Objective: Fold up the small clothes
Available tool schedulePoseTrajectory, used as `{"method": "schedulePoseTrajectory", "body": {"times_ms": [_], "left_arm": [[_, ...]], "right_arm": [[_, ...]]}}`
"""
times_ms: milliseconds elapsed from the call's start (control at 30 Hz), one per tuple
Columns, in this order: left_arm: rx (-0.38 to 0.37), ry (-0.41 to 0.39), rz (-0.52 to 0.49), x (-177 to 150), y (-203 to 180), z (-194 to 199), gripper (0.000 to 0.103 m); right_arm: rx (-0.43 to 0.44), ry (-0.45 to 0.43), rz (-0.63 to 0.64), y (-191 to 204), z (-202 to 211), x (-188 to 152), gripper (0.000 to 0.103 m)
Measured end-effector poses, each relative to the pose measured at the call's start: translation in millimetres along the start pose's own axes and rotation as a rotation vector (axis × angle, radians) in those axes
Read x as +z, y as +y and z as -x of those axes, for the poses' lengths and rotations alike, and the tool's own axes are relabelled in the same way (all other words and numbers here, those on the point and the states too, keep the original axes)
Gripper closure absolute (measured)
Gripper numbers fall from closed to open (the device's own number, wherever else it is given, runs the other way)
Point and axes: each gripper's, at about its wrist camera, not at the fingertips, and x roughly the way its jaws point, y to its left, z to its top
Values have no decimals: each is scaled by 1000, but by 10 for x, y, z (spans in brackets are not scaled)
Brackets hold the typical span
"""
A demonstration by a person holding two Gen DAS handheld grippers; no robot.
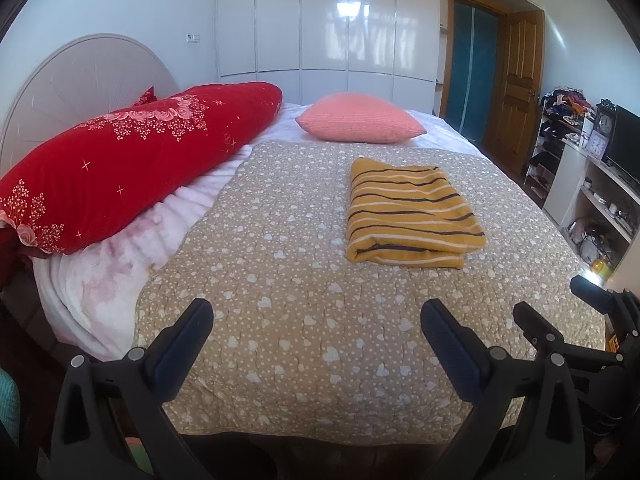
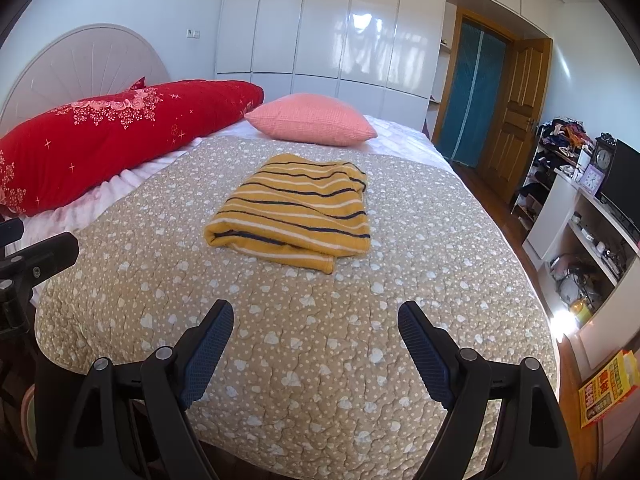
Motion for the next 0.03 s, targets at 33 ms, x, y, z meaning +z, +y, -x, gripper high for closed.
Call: {"method": "schedulePoseTrajectory", "body": {"times_ms": [33], "left_arm": [[1,3,-1,-2,-2,-2,0]], "right_arm": [[-1,-1,-4,-10,8,1,15]]}}
